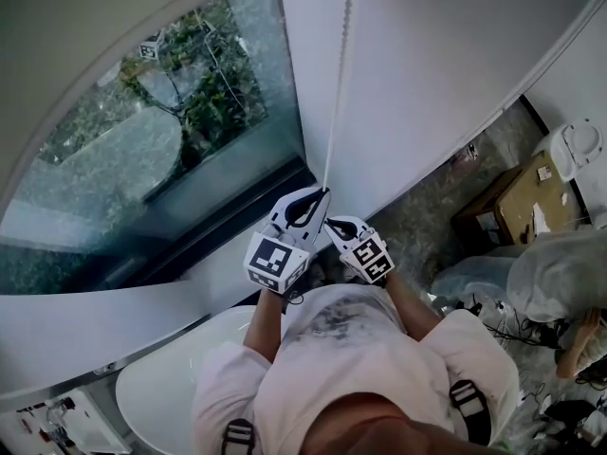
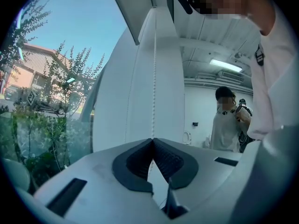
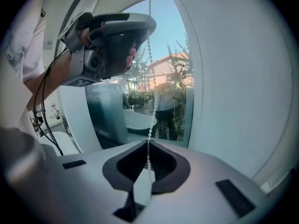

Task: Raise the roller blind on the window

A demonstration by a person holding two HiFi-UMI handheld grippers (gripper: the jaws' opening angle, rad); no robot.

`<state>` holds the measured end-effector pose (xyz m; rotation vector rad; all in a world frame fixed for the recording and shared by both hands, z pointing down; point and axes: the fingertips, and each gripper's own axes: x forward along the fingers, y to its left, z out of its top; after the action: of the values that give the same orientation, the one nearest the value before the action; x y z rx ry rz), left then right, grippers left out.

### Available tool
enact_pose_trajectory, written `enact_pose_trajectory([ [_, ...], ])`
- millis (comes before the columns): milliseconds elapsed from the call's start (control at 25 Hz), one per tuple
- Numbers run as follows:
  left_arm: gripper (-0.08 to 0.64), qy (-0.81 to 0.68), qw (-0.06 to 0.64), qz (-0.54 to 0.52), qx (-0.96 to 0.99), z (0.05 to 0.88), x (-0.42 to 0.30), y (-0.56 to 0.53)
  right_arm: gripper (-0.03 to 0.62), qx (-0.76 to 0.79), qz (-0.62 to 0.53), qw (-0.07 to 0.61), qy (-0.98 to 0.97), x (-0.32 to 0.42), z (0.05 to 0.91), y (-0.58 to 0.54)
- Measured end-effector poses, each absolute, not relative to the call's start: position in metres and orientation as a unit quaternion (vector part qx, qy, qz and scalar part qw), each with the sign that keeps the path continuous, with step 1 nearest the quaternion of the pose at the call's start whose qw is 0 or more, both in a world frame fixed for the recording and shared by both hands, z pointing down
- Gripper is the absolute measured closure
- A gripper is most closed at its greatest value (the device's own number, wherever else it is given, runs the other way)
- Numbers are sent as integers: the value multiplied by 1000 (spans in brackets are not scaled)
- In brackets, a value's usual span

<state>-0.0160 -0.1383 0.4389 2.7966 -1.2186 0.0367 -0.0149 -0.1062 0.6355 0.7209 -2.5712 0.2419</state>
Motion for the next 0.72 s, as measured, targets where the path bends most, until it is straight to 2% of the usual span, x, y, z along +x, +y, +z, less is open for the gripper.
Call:
enact_pose_trajectory([
  [280, 555, -406, 39, 13, 913, 435, -18, -138, 528, 279, 62, 166, -944, -5, 565, -109],
  [440, 555, -410, 38, 13, 911, 436, -23, -140, 448, 275, 55, 131, -951, -4, 519, -107],
  [720, 555, -414, 33, 17, 909, 436, -24, -144, 437, 279, 25, 47, -959, 5, 430, -107],
])
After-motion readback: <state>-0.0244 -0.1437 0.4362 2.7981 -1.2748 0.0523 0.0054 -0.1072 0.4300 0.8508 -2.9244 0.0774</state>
